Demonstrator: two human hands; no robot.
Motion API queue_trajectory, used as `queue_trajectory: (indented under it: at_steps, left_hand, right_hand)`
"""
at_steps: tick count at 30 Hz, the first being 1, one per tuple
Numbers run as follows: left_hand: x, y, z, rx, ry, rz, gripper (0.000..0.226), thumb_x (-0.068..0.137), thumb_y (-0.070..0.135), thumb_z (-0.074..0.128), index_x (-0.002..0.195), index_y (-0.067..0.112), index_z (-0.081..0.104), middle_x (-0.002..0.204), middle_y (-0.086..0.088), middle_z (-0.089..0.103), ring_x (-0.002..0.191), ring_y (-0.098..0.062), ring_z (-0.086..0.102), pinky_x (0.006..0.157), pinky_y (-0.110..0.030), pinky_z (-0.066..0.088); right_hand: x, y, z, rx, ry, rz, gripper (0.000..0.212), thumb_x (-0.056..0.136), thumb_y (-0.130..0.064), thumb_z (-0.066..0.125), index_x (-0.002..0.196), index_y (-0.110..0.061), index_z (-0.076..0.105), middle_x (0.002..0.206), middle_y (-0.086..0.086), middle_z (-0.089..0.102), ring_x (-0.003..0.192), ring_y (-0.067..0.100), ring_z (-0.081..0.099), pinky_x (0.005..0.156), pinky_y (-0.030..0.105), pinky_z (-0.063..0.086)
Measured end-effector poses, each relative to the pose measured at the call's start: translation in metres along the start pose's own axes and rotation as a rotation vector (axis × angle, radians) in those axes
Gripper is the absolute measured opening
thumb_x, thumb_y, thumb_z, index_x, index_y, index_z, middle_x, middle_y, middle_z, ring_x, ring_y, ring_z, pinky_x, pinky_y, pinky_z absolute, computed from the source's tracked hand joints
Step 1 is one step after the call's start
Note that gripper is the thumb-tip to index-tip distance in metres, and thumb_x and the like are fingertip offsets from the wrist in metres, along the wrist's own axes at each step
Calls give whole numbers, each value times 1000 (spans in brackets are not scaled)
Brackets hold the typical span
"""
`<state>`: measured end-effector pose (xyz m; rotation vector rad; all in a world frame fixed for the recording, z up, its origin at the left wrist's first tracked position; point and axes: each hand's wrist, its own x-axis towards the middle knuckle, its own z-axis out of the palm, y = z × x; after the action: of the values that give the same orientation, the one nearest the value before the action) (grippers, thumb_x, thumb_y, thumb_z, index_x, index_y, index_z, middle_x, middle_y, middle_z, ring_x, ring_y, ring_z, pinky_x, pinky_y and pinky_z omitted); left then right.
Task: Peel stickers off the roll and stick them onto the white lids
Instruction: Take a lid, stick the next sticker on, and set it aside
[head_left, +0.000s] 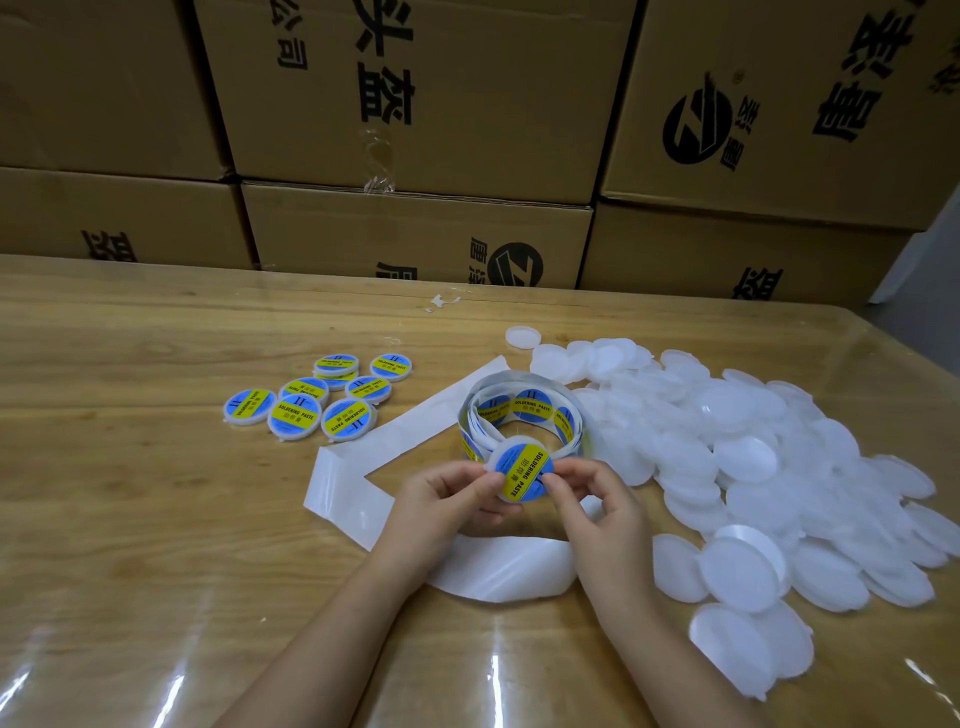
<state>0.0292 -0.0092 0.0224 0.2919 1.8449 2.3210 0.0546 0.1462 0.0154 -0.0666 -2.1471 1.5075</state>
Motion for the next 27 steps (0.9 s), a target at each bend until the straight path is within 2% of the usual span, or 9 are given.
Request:
queue_trajectory:
  at_steps: [8, 16, 19, 21, 25, 27]
  left_hand:
    - [0, 0, 1, 1, 11, 11, 23, 73, 29, 68, 84, 10, 74, 78, -12, 74, 74, -23, 72, 61, -20, 54]
    - [-1, -1, 2, 12, 19, 12, 14, 74, 26, 67, 76, 15, 76, 73, -10, 73, 73, -22, 72, 62, -20, 54]
    - [-1, -2, 3, 31, 37, 23, 10, 78, 18, 68, 73, 16, 76, 71, -11, 73, 72, -22, 72, 63, -21, 54]
    - [-2, -3, 4, 53, 52, 34, 16, 82, 10, 67, 71, 16, 75, 70, -11, 72, 71, -21, 72, 62, -20, 54]
    - [-2, -3, 5, 64, 54, 41, 13, 81, 3, 67, 74, 11, 74, 70, -11, 72, 70, -20, 72, 62, -20, 54]
    - [-3, -3, 5, 71, 53, 44, 12, 81, 1, 67, 74, 10, 73, 68, -9, 72, 69, -19, 72, 62, -19, 53]
  right_hand:
    - [0, -1, 1, -40, 15, -27, 23, 80, -17, 75, 78, -37, 63, 72, -11, 66, 73, 12, 62, 84, 54, 46]
    - [0, 0, 1, -75, 21, -48, 25, 79, -16, 75, 79, -37, 62, 71, -10, 66, 71, 10, 61, 85, 56, 46]
    - [0, 0, 1, -88, 21, -48, 25, 79, -16, 75, 79, -37, 61, 70, -12, 65, 70, 9, 61, 86, 56, 45]
    - [0, 0, 1, -99, 20, -47, 21, 79, -16, 75, 79, -33, 63, 70, -12, 65, 70, 9, 60, 85, 56, 45]
    - [-1, 1, 2, -216, 61, -80, 14, 77, -16, 77, 80, -23, 66, 68, -12, 64, 68, 5, 59, 92, 47, 40]
    - [-2, 0, 3, -297, 88, -107, 14, 76, -16, 79, 80, -21, 67, 68, -12, 63, 69, 8, 60, 93, 42, 35]
